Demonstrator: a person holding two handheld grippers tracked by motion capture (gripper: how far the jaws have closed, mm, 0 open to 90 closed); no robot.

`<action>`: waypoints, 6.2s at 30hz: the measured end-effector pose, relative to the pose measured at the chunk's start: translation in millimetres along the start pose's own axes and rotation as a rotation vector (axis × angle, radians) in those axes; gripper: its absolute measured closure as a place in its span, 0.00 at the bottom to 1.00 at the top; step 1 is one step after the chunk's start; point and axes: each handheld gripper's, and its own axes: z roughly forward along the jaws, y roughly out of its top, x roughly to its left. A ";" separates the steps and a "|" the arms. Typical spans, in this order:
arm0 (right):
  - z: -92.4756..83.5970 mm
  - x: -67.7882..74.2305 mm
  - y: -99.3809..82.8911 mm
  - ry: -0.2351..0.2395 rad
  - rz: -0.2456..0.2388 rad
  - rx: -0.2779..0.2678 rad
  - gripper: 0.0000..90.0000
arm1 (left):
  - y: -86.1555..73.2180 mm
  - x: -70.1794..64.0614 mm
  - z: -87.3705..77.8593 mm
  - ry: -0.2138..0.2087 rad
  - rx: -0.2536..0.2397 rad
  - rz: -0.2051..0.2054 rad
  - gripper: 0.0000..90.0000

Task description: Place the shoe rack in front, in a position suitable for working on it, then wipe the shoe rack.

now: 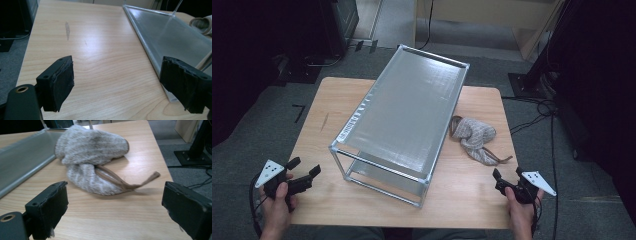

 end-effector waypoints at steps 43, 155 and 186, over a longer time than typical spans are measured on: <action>-24.3 186.3 -15.1 0.773 -0.343 0.052 0.29 | 4.9 -70.9 22.9 -0.248 -0.044 0.175 0.72; 147.4 53.2 47.8 -0.093 0.112 0.242 0.73 | -14.3 -148.3 13.3 -0.700 0.040 0.251 0.75; -17.2 110.0 133.7 0.213 0.029 -0.227 0.79 | -13.8 -164.0 29.3 -0.707 0.061 0.257 0.88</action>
